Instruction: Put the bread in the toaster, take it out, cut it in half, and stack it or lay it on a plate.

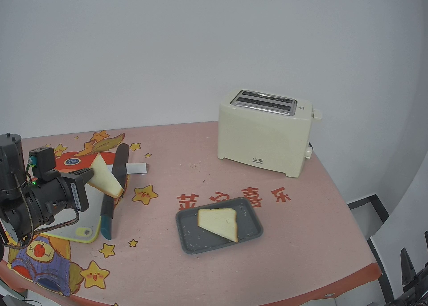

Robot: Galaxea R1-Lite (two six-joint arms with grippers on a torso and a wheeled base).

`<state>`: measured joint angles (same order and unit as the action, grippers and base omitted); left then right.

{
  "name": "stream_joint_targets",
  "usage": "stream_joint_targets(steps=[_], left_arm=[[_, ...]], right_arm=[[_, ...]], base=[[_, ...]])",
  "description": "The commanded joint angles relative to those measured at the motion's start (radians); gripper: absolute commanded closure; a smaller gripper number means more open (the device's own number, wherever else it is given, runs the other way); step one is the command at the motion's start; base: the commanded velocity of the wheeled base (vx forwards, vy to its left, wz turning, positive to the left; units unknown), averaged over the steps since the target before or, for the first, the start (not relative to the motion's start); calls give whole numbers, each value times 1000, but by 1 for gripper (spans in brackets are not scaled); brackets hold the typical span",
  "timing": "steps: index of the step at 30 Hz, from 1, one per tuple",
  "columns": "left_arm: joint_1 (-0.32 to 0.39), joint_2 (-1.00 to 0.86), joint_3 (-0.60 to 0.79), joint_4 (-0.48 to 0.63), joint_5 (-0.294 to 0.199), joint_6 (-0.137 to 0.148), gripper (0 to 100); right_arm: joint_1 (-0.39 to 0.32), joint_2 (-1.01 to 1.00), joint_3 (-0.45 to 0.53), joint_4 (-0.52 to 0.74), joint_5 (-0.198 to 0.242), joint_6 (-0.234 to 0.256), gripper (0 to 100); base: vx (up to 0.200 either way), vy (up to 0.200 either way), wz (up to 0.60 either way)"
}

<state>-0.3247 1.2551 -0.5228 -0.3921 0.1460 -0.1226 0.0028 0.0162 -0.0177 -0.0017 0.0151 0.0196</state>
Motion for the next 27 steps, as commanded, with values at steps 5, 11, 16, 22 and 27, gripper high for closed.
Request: stream_joint_targets(steps=[5,11,16,22,27], left_arm=[[-27,0,12,-1,6,9,100],[-59,0,12,-1,6,8,100],[-132,3,12,-1,4,-3,100],[-263,10,9,-2,7,-81,100],[-329,24,3,-4,4,-150,100]], right_arm=[[0,-16,18,0,0,0,0],[0,-16,18,0,0,0,0],[0,-16,18,0,0,0,0],[0,-16,18,0,0,0,0],[0,-16,18,0,0,0,0]], base=[[0,0,0],[0,0,0],[0,0,0],[0,0,0],[0,0,0]])
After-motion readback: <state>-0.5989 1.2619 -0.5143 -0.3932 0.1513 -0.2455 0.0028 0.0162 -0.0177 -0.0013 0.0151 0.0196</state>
